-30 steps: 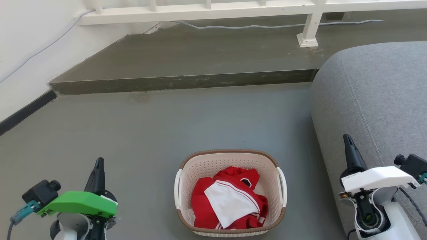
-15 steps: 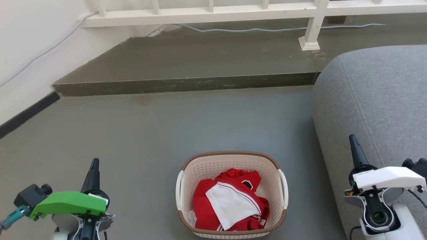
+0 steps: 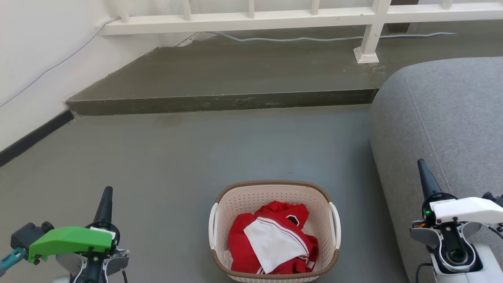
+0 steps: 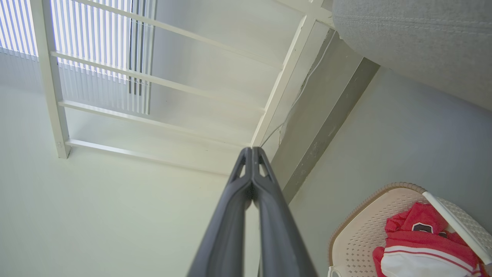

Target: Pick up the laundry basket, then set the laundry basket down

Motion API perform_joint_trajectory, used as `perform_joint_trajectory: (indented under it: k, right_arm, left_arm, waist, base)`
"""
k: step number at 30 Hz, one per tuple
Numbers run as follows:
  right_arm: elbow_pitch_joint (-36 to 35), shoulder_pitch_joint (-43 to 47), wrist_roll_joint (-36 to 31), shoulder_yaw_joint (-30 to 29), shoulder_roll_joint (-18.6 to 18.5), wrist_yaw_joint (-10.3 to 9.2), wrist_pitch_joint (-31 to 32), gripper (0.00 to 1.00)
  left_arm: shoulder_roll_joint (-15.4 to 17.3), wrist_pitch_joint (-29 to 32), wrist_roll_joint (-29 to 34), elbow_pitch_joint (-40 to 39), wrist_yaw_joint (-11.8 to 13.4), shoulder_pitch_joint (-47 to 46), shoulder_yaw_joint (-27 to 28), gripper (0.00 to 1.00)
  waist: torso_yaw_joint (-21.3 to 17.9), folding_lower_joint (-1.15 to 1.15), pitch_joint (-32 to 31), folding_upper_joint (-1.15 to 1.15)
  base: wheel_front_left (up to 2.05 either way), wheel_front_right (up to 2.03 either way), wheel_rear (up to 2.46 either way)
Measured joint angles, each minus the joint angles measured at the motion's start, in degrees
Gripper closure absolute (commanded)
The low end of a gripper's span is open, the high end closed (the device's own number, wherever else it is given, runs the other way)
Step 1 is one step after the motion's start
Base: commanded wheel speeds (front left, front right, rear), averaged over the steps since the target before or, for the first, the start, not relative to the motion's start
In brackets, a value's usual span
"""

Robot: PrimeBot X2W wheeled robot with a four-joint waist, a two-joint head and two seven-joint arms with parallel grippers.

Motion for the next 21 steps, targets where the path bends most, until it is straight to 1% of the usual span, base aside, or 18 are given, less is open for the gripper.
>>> perform_joint_trajectory:
  k: [5, 8, 21]
  right_arm:
    - [0.00, 0.00, 3.67, -0.63, 0.02, 0.03, 0.98, 1.00]
    - [-0.01, -0.01, 5.97, -1.05, 0.04, 0.47, 1.49, 1.00]
    - [-0.04, -0.04, 15.41, -3.03, 0.12, 0.51, 4.04, 1.00]
  left_arm:
    - [-0.01, 1.05, -3.57, -0.26, -0.07, 0.00, 0.57, 1.00]
    - [-0.01, 1.71, -5.69, -0.44, -0.10, 0.00, 0.82, 1.00]
    - [-0.04, 4.08, -14.75, -0.93, -0.31, 0.00, 2.58, 1.00]
  waist:
    - [0.15, 0.00, -0.23, 0.00]
    - [0.25, 0.00, -0.37, 0.00]
    - [0.64, 0.00, -0.96, 0.00]
  base:
    - [0.00, 0.00, 0.00]
    - [0.00, 0.00, 0.00]
    - [0.00, 0.00, 0.00]
